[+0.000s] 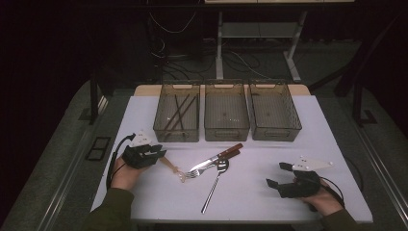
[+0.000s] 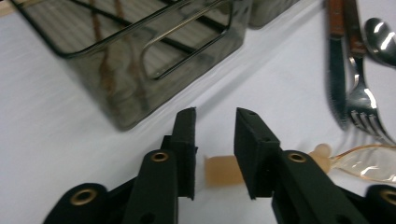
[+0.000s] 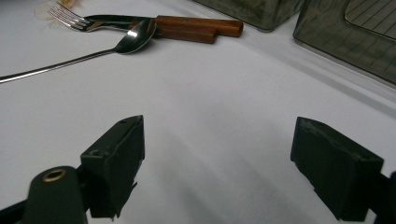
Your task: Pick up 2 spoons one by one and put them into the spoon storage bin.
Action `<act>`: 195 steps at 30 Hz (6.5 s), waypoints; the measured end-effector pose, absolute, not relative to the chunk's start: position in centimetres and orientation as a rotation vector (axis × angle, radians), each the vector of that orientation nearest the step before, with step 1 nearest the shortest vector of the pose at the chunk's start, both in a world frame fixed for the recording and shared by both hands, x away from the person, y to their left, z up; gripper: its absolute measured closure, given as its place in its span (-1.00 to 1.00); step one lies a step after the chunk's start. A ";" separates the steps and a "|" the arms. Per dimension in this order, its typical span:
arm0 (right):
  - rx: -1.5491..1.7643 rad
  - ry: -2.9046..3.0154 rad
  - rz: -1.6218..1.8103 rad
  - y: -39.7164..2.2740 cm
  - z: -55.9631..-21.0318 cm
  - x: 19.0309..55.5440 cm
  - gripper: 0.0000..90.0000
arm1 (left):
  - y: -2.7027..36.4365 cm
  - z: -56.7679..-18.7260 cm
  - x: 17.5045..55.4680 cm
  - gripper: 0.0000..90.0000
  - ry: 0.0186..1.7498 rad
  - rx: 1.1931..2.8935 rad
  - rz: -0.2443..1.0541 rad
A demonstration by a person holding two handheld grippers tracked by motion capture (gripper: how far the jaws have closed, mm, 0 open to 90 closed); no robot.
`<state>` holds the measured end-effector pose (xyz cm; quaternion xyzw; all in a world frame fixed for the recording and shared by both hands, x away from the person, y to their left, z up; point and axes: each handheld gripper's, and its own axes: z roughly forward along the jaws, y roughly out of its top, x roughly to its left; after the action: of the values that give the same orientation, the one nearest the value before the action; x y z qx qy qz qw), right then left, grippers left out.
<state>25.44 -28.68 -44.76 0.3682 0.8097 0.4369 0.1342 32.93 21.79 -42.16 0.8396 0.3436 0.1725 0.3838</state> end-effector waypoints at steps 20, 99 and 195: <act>1.063 2.349 1.262 -28.7 -44.8 25.4 -0.60 | 20.0 -42.8 34.0 0.83 0.806 2.234 0.407; 1.057 2.347 1.268 -28.7 -44.8 25.3 -0.60 | 14.0 -36.1 34.8 0.86 0.594 2.079 0.217; 1.046 2.313 1.292 -28.4 -44.4 25.5 -0.74 | 1.6 -36.6 39.0 -0.52 0.637 2.132 0.258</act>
<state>25.55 -28.38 -44.37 0.3632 0.8033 0.4488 0.1463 38.96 1.63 -36.57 0.8566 0.2560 0.1038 0.4357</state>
